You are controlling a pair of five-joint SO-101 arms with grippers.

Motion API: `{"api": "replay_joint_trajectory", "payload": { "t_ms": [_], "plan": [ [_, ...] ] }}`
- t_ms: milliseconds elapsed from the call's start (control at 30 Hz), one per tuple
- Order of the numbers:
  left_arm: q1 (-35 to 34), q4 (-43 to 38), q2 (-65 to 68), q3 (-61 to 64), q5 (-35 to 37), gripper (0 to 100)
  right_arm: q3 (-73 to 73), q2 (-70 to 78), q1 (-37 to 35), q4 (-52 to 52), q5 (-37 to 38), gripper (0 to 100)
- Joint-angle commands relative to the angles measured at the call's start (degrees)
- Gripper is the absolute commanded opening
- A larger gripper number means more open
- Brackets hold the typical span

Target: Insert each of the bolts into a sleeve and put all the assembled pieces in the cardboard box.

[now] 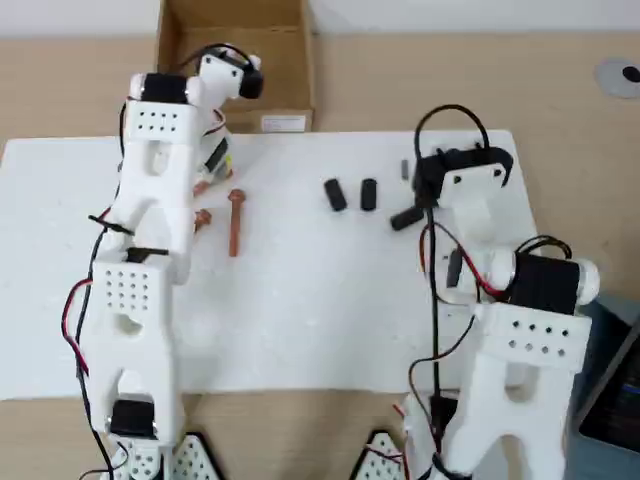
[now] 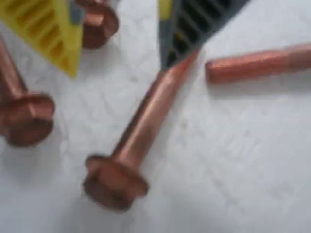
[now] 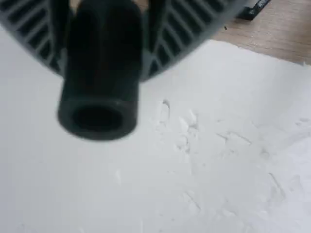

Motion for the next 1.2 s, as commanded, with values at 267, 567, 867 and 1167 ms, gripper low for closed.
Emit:
{"api": "replay_joint_trajectory", "payload": {
  "t_ms": [267, 567, 867, 1167],
  "plan": [
    [0.26, -7.65, 3.82, -2.99, -0.53, 12, -0.13, -1.27, 0.75, -1.05, -0.62, 1.2],
    [0.09, -10.73, 7.43, -2.90, -0.62, 12, -0.13, -1.27, 0.57, -1.05, -0.62, 1.2],
    [-0.88, -10.81, 10.77, -2.73, -0.62, 4, -0.13, -1.27, 0.48, -1.05, -0.62, 1.2],
    [-0.44, -4.66, 10.15, -4.48, -0.35, 0, -0.40, -1.27, 0.48, -0.79, -0.62, 1.2]
  ]
}}
